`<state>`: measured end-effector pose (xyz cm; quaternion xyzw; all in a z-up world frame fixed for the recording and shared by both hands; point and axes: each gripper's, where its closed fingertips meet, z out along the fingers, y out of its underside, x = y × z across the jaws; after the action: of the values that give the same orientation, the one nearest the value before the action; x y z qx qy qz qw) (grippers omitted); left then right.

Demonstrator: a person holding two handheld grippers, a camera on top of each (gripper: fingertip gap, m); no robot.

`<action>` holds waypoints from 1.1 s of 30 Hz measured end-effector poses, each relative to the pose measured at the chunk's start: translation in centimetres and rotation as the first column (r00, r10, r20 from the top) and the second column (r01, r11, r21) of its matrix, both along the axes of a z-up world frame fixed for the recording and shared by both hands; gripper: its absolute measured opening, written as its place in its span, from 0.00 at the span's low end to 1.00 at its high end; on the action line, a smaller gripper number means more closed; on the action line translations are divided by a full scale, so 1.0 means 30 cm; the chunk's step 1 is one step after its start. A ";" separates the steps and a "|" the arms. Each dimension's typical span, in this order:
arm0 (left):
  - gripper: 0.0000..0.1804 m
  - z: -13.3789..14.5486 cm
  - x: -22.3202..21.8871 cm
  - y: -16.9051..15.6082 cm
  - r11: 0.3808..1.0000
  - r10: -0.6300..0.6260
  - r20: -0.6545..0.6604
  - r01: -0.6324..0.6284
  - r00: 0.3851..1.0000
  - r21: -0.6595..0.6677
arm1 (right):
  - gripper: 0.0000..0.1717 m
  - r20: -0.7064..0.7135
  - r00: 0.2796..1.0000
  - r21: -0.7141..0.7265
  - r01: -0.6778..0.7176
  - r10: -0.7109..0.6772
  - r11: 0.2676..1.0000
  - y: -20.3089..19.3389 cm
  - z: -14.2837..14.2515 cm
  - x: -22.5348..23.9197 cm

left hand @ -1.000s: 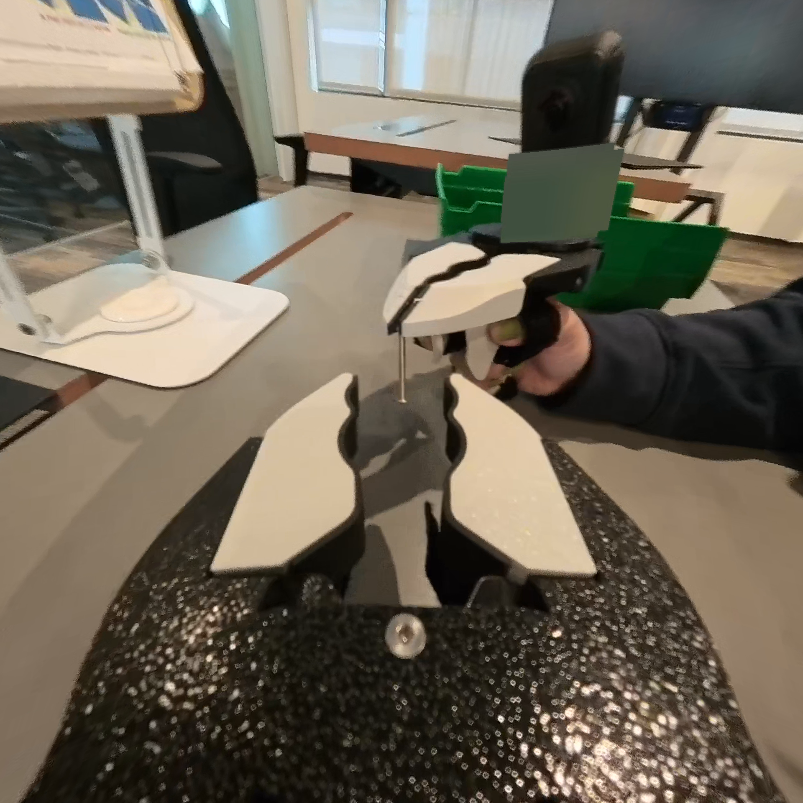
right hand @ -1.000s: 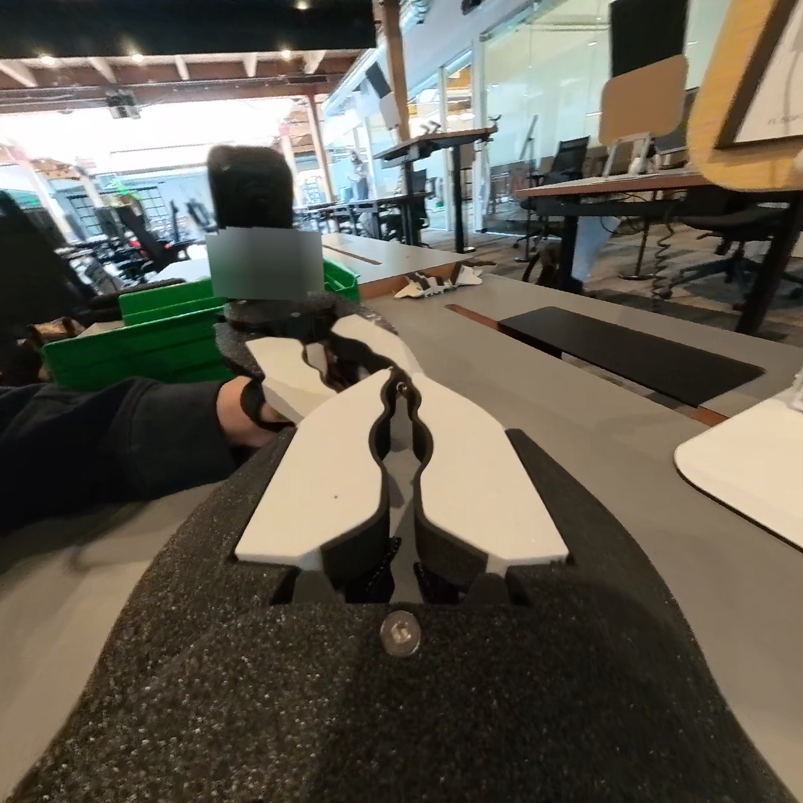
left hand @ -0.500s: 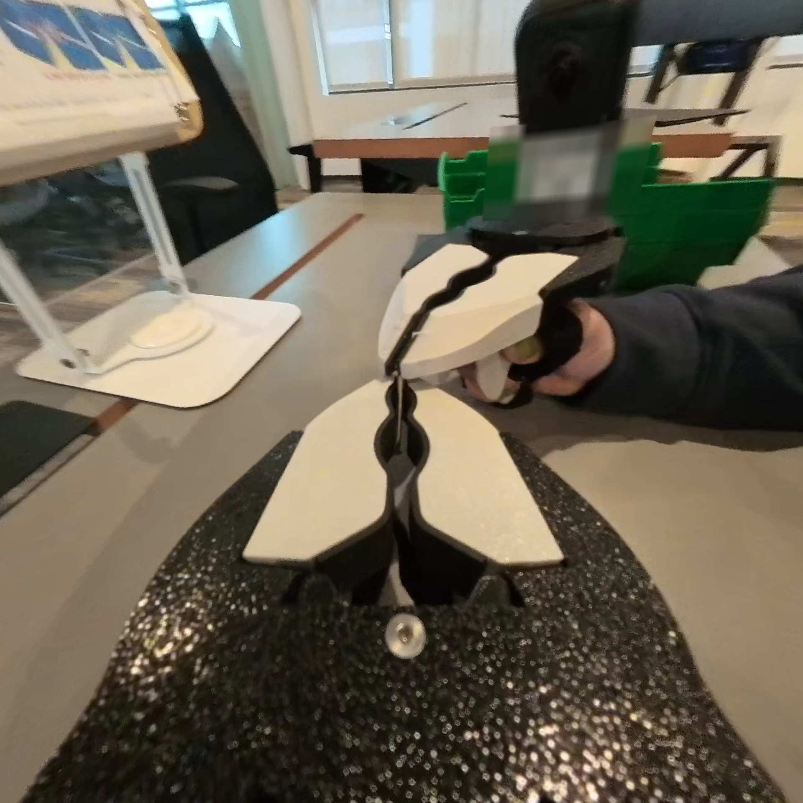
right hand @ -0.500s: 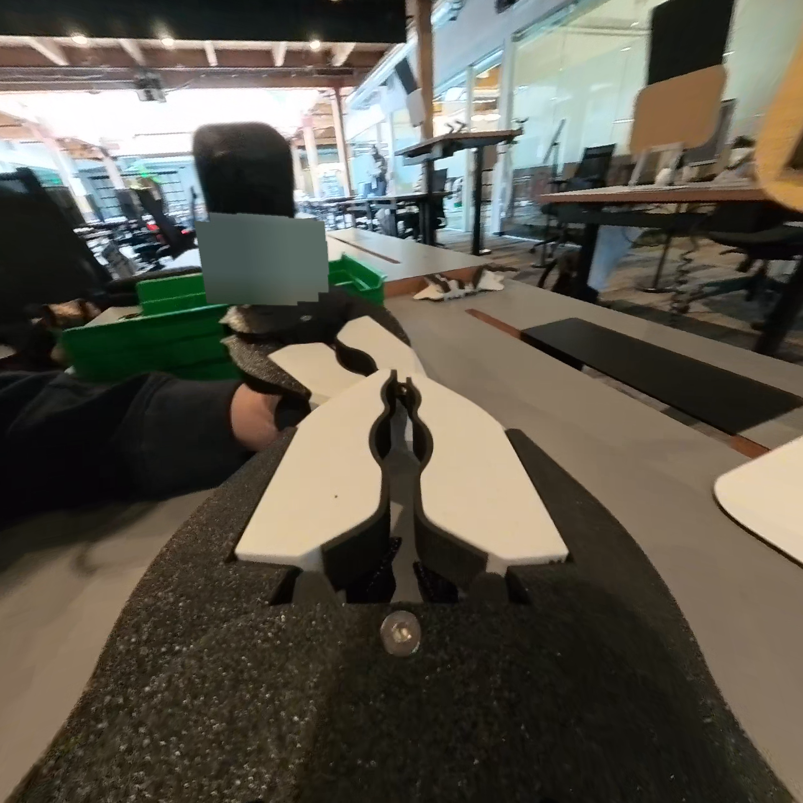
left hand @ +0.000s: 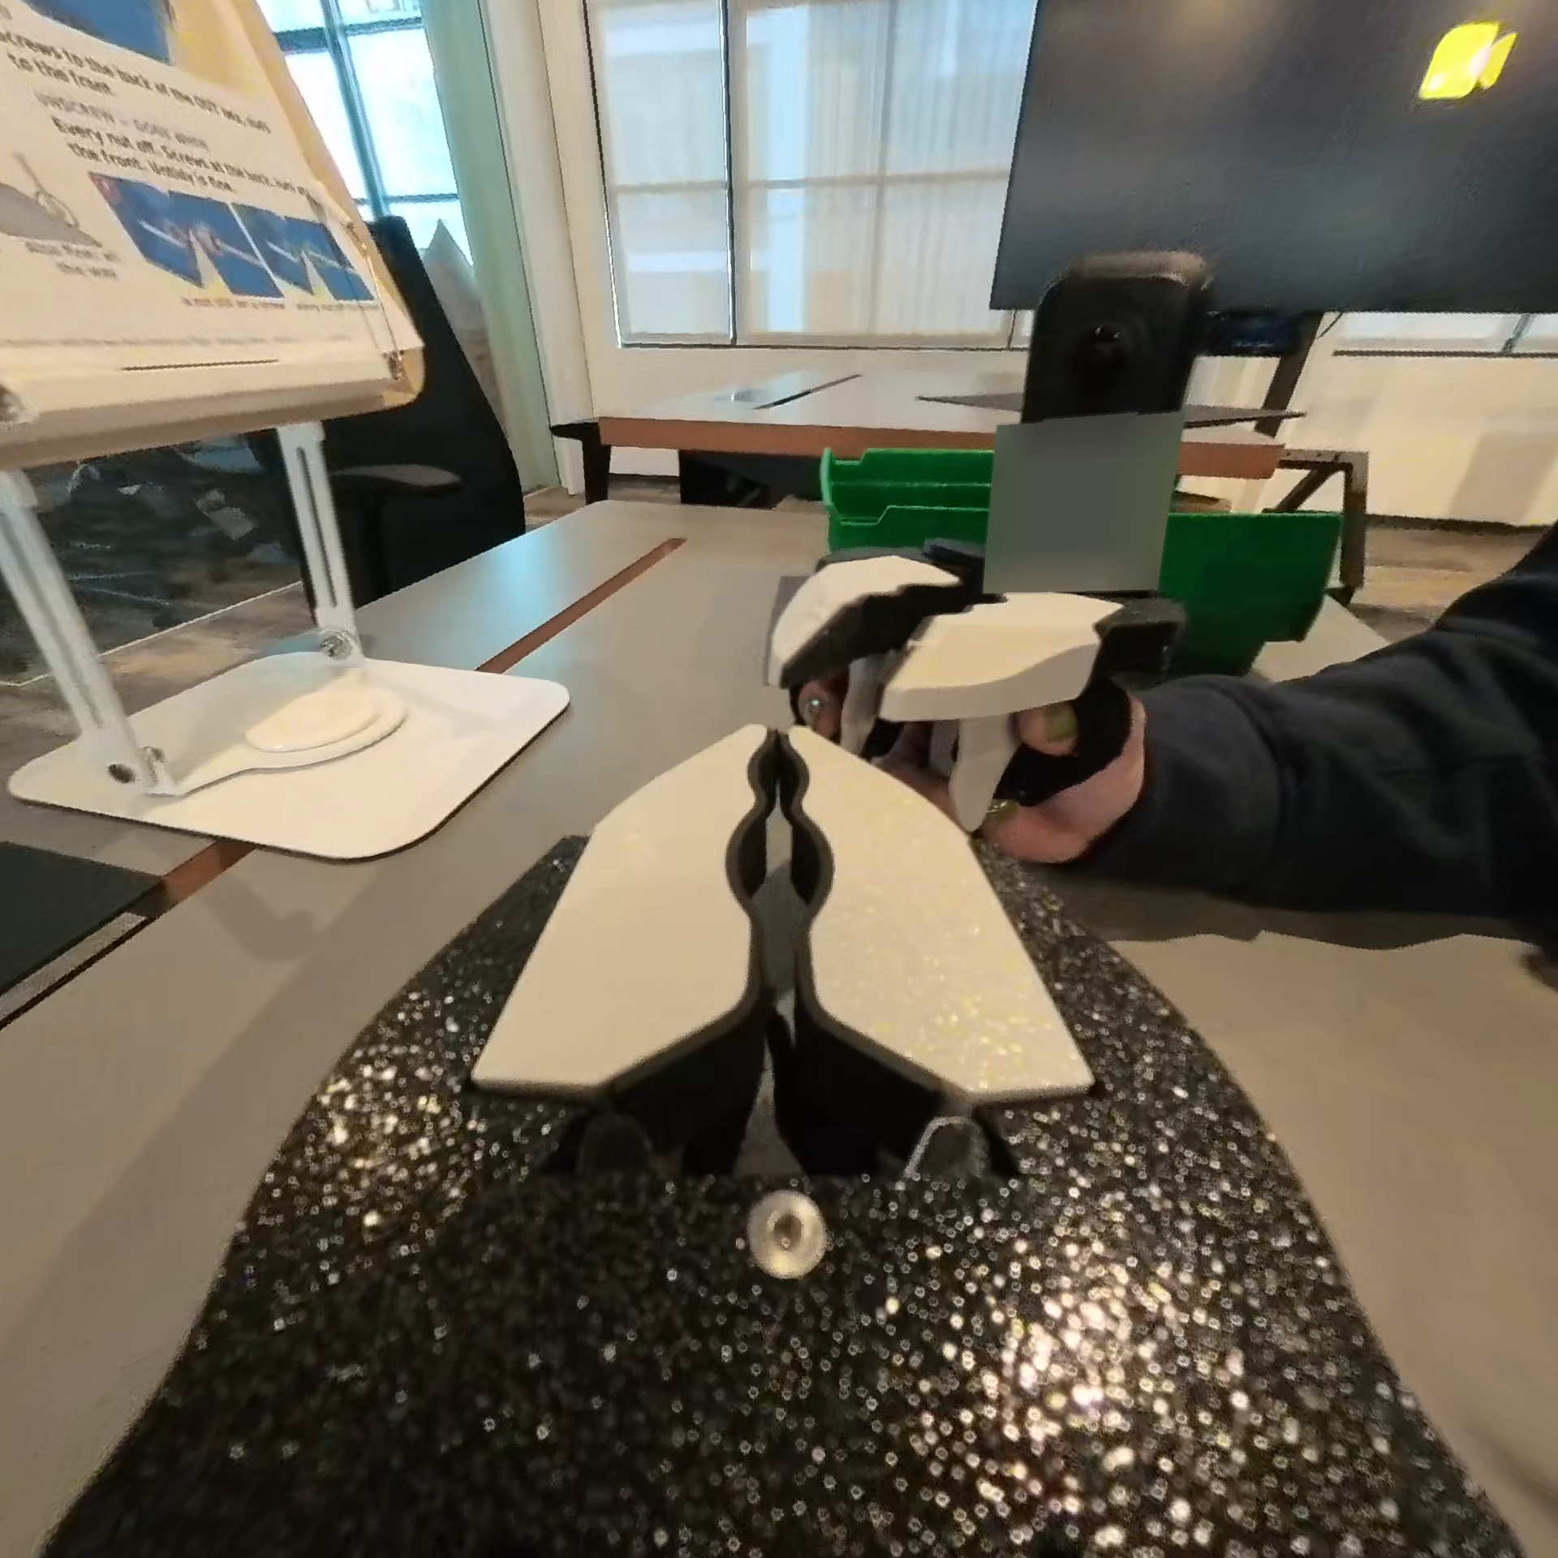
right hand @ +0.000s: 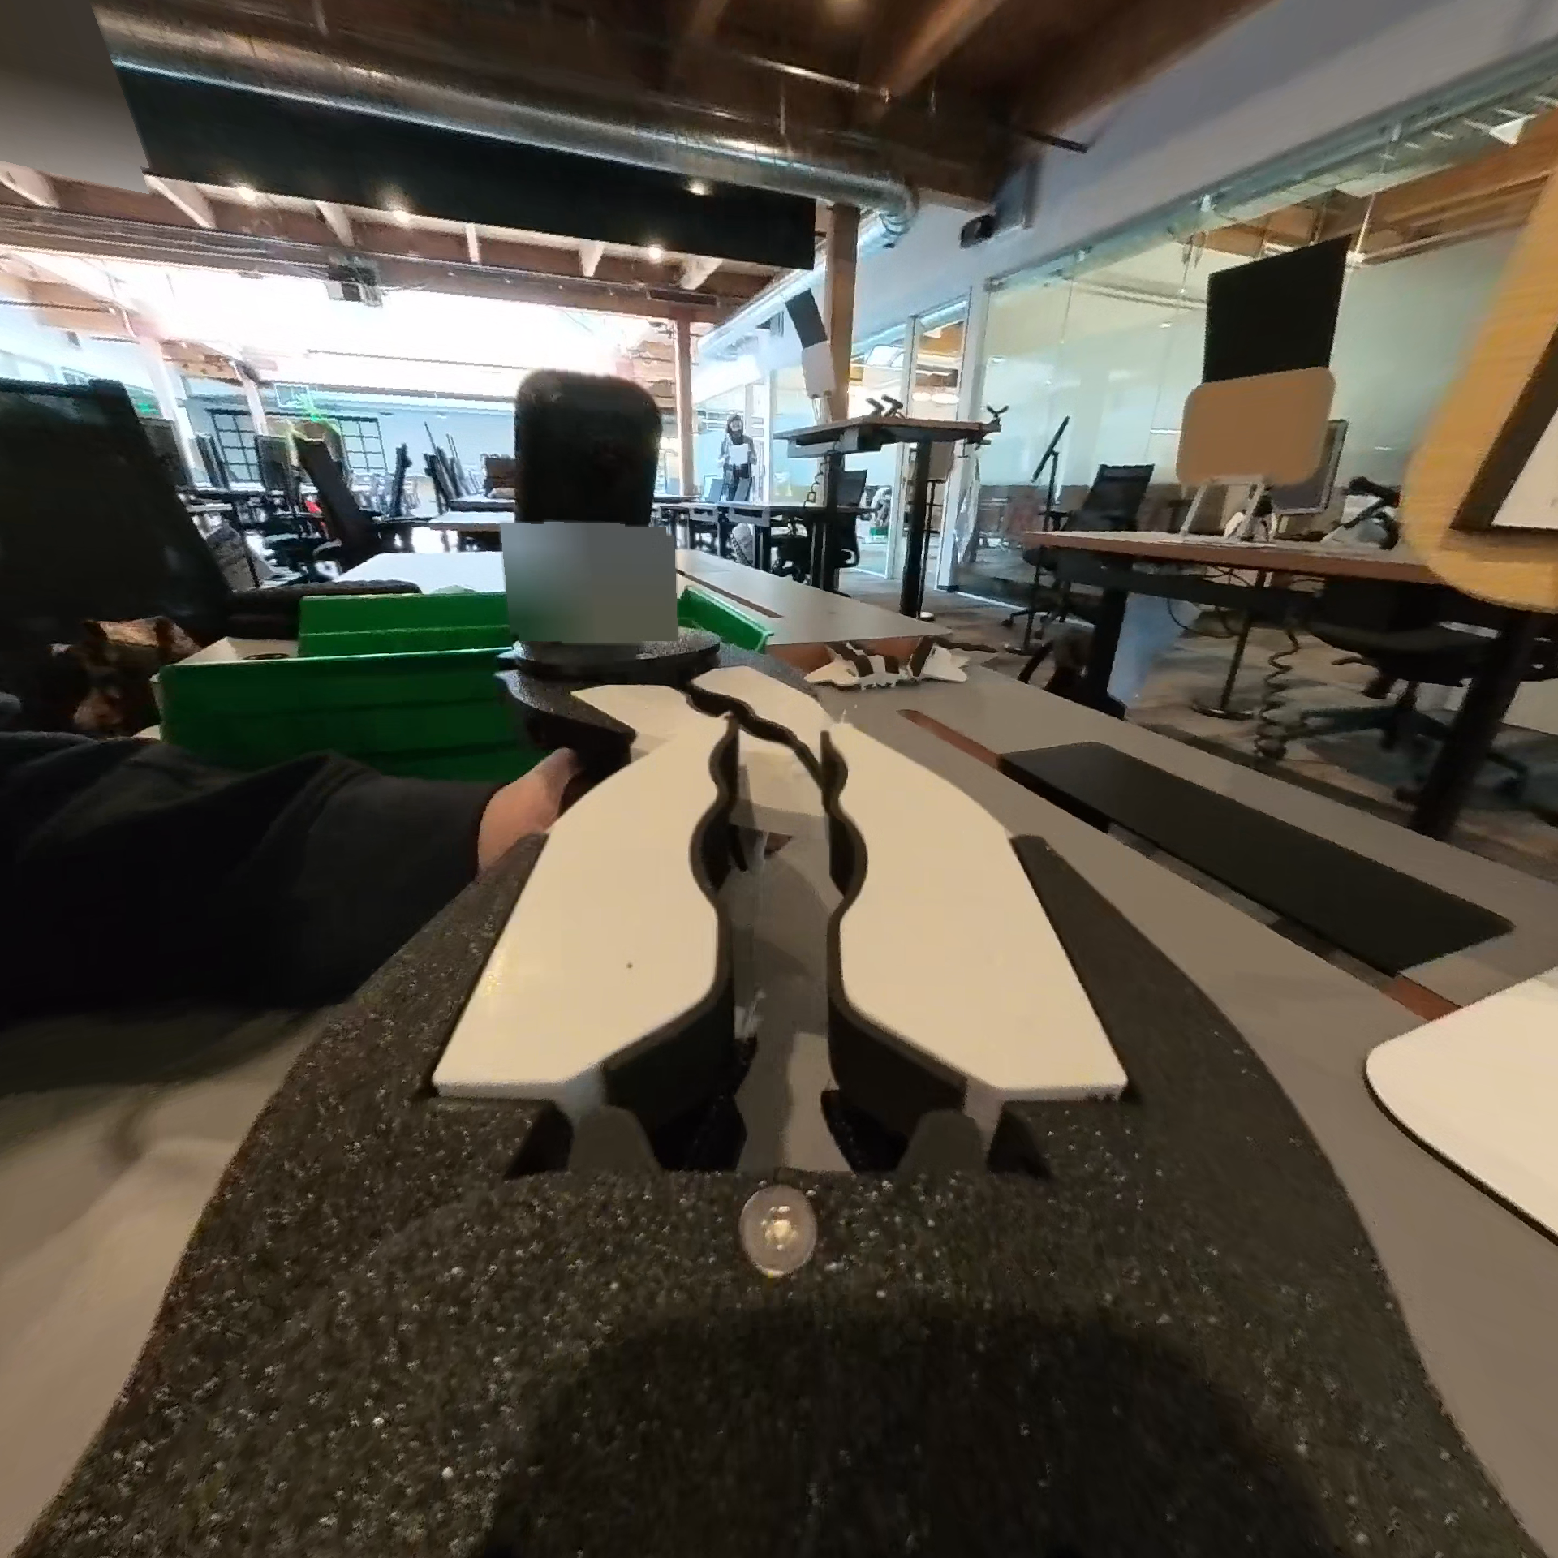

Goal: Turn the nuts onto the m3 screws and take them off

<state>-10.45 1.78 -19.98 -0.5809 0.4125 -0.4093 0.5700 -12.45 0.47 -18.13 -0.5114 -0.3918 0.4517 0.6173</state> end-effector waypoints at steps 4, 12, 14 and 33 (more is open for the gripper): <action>0.00 -0.004 -0.010 0.008 1.000 0.006 0.004 -0.006 1.000 -0.012 | 0.09 -0.006 1.000 0.002 0.011 -0.011 1.000 0.007 -0.001 0.009; 0.00 0.057 -0.151 0.087 0.961 0.270 0.154 -0.277 0.950 0.025 | 0.08 0.004 0.986 -0.052 0.164 -0.164 0.985 0.104 -0.042 0.057; 0.00 0.081 -0.231 0.101 0.910 0.395 0.193 -0.412 0.898 0.053 | 0.08 0.019 0.972 -0.042 0.237 -0.236 0.971 0.134 -0.048 0.068; 0.00 0.026 -0.215 -0.200 0.818 0.504 -0.045 -0.460 0.862 0.346 | 0.00 0.271 0.922 0.219 0.221 -0.277 0.950 0.095 -0.129 -0.044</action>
<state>-16.90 -4.23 -19.19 -0.5912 0.3504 -0.1381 0.7132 -13.79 3.31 -21.99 -0.5603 -0.4519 0.2487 0.6481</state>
